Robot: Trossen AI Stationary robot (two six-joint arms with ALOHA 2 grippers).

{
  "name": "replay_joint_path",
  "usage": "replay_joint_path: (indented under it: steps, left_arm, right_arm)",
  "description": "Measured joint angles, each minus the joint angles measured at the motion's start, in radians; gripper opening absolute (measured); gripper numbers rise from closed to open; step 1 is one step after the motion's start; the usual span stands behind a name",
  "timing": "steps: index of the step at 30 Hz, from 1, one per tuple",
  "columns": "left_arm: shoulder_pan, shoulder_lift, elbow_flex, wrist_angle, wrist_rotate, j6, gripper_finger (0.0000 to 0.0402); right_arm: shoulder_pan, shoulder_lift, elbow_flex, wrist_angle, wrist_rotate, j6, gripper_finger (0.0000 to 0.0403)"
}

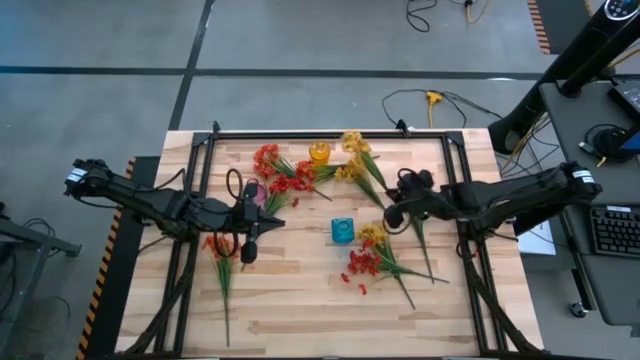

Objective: Sort flowers into vase by color
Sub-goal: Put the middle yellow flowers into the blue vase

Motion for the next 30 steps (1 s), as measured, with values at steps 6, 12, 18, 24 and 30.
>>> replay_joint_path:
  steps: [6,12,18,24,30]
  left_arm:
    - [0.0,0.0,0.0,0.0,0.0,0.0,0.0]
    - [0.0,0.0,0.0,0.004,0.0,0.0,0.0]
    - [0.0,0.0,0.0,0.01,0.0,0.0,0.0]
    - [0.0,0.0,0.0,0.012,0.0,0.0,0.0]
    - [0.0,0.0,0.0,0.011,0.0,0.0,0.0]
  right_arm:
    - [0.071,0.008,-0.115,0.689,0.007,-0.309,0.0013]
    - [0.114,0.21,-0.316,1.551,-0.136,-0.528,0.0013]
    - [0.115,0.455,-0.332,1.891,-0.186,-0.566,0.0013]
    - [0.115,0.604,-0.247,1.938,-0.195,-0.58,0.0013]
    - [0.117,0.648,-0.217,1.942,-0.216,-0.581,0.0013]
